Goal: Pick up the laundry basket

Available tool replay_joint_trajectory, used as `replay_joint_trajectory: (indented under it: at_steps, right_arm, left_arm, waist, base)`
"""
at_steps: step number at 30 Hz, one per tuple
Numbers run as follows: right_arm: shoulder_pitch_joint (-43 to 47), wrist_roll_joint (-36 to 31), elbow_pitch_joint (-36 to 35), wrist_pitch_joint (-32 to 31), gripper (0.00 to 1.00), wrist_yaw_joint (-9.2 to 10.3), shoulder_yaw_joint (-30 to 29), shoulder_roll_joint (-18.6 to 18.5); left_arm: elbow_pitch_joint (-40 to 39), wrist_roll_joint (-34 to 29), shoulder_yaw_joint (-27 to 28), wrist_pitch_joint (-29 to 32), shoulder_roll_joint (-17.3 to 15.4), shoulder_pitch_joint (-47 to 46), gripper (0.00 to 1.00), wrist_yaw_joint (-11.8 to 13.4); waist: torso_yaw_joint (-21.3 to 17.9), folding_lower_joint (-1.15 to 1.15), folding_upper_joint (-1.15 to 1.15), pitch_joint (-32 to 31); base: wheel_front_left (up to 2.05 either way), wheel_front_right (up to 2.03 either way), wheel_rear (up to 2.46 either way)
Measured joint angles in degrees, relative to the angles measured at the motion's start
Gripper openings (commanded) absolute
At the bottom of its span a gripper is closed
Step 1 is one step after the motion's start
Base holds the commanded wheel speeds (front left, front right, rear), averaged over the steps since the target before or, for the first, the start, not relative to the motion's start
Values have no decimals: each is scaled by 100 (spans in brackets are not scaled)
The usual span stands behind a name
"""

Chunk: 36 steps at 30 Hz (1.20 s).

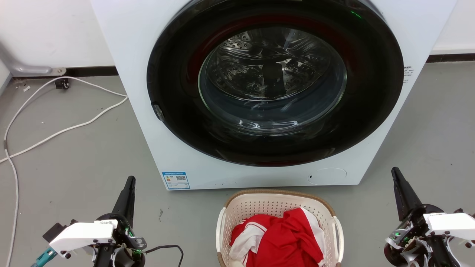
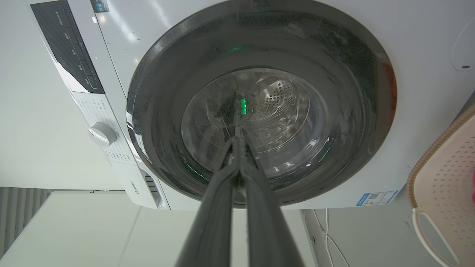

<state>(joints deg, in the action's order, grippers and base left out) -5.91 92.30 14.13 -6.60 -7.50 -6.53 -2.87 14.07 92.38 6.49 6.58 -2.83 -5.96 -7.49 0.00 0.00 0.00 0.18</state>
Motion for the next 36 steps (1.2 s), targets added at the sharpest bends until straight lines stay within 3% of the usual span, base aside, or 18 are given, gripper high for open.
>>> replay_joint_trajectory:
  at_steps: [7, 8, 19, 36]
  right_arm:
    - [0, 0, 0, 0, 0, 0, 0, 0]
    - [0, 0, 0, 0, 100, 0, 0, 0]
    - [198, -256, 149, 205, 100, 1, 45, 14]
    - [247, -2635, -437, 634, 100, 1, 277, 15]
  left_arm:
    - [0, 1, 0, 0, 0, 0, 0, 0]
    - [0, 0, 0, 0, 0, 0, 100, 0]
    - [73, -207, -34, -204, 27, 201, 100, 1]
    - [-430, -2028, -26, -636, 25, 205, 100, 149]
  waist:
    - [0, 0, 0, 0]
    - [0, 0, 0, 0]
    - [2, 1, 0, 7]
    - [8, 1, 0, 34]
  base:
    - [0, 0, 0]
    - [0, 0, 0]
    - [0, 0, 0]
    - [0, 0, 0]
